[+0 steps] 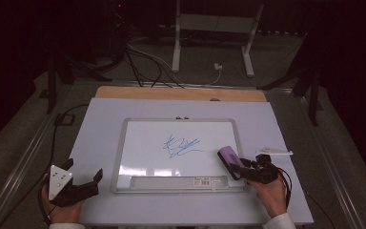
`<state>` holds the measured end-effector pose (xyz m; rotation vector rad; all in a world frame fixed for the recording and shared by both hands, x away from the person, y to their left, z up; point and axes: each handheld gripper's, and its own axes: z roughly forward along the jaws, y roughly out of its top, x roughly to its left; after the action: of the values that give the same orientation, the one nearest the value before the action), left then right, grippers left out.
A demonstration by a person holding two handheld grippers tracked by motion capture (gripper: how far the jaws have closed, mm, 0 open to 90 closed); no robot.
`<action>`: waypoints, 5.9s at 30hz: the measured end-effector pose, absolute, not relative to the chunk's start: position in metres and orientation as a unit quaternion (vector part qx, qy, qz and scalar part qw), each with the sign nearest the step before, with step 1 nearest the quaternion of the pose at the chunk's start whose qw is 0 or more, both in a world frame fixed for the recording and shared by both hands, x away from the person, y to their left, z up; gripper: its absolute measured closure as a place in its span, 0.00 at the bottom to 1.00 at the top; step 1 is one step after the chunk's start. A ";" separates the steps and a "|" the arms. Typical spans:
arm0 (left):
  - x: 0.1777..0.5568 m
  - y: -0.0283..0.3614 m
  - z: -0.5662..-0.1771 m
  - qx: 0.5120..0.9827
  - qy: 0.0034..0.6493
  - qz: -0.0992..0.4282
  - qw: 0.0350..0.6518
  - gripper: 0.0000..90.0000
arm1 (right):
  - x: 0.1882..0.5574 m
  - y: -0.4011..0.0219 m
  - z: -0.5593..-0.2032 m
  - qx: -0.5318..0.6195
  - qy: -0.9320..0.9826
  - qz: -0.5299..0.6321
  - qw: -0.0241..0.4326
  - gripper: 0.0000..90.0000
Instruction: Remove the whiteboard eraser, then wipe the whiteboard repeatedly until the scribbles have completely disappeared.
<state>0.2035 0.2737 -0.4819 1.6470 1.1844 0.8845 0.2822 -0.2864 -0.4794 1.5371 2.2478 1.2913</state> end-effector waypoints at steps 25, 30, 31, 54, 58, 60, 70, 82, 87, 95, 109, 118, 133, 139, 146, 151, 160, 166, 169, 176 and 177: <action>0.202 0.275 -0.484 0.663 0.483 0.359 0.446 0.01 | 0.318 -0.270 -0.444 0.488 0.737 0.456 0.109 0.45; 0.203 0.276 -0.484 0.663 0.484 0.358 0.445 0.00 | 0.327 -0.264 -0.442 0.484 0.739 0.455 0.115 0.45; 0.203 0.276 -0.484 0.663 0.484 0.358 0.445 0.00 | 0.329 -0.262 -0.441 0.482 0.740 0.454 0.117 0.45; 0.203 0.277 -0.484 0.663 0.484 0.358 0.445 0.00 | 0.371 -0.230 -0.451 0.474 0.753 0.436 0.135 0.45; 0.203 0.277 -0.485 0.664 0.484 0.357 0.445 0.00 | 0.376 -0.225 -0.459 0.474 0.759 0.424 0.140 0.45; 0.203 0.277 -0.485 0.664 0.484 0.357 0.445 0.01 | 0.378 -0.222 -0.462 0.474 0.761 0.420 0.141 0.45; 0.203 0.277 -0.485 0.663 0.484 0.357 0.445 0.00 | 0.387 -0.208 -0.473 0.475 0.767 0.405 0.150 0.45; 0.204 0.278 -0.485 0.662 0.483 0.357 0.448 0.00 | 0.394 -0.195 -0.488 0.480 0.776 0.378 0.160 0.45; 0.204 0.278 -0.485 0.663 0.483 0.356 0.448 0.00 | 0.394 -0.188 -0.491 0.477 0.781 0.369 0.164 0.45; 0.203 0.278 -0.485 0.662 0.484 0.356 0.448 0.00 | 0.394 -0.180 -0.497 0.472 0.792 0.349 0.169 0.45; 0.204 0.279 -0.486 0.662 0.486 0.355 0.447 0.00 | 0.397 -0.175 -0.508 0.471 0.804 0.326 0.162 0.26; 0.204 0.278 -0.486 0.662 0.484 0.355 0.448 0.00 | 0.408 -0.178 -0.504 0.490 0.786 0.346 0.150 0.44; 0.204 0.276 -0.485 0.664 0.484 0.356 0.447 0.00 | 0.384 -0.154 -0.504 0.480 0.793 0.344 0.147 0.45; 0.203 0.278 -0.485 0.662 0.485 0.356 0.447 0.01 | 0.387 -0.155 -0.503 0.491 0.789 0.330 0.168 0.45; 0.204 0.278 -0.486 0.663 0.486 0.354 0.446 0.00 | 0.396 -0.165 -0.503 0.512 0.777 0.318 0.181 0.45; 0.205 0.276 -0.486 0.665 0.484 0.354 0.445 0.00 | 0.386 -0.151 -0.503 0.492 0.790 0.331 0.158 0.45; 0.203 0.278 -0.485 0.662 0.486 0.355 0.447 0.01 | 0.381 -0.142 -0.502 0.480 0.800 0.324 0.156 0.46; 0.205 0.277 -0.486 0.664 0.485 0.354 0.446 0.00 | 0.389 -0.156 -0.502 0.518 0.777 0.318 0.165 0.46; 0.205 0.276 -0.486 0.665 0.484 0.354 0.445 0.01 | 0.383 -0.147 -0.502 0.504 0.785 0.323 0.156 0.46; 0.204 0.277 -0.485 0.663 0.485 0.354 0.447 0.00 | 0.365 -0.123 -0.501 0.458 0.814 0.330 0.137 0.45; 0.204 0.277 -0.485 0.663 0.485 0.354 0.447 0.00 | 0.365 -0.123 -0.501 0.456 0.815 0.329 0.137 0.46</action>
<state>0.2041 0.2767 -0.4853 1.6416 1.2015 0.8770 0.3650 -0.1228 -0.5011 1.3194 2.3595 0.9530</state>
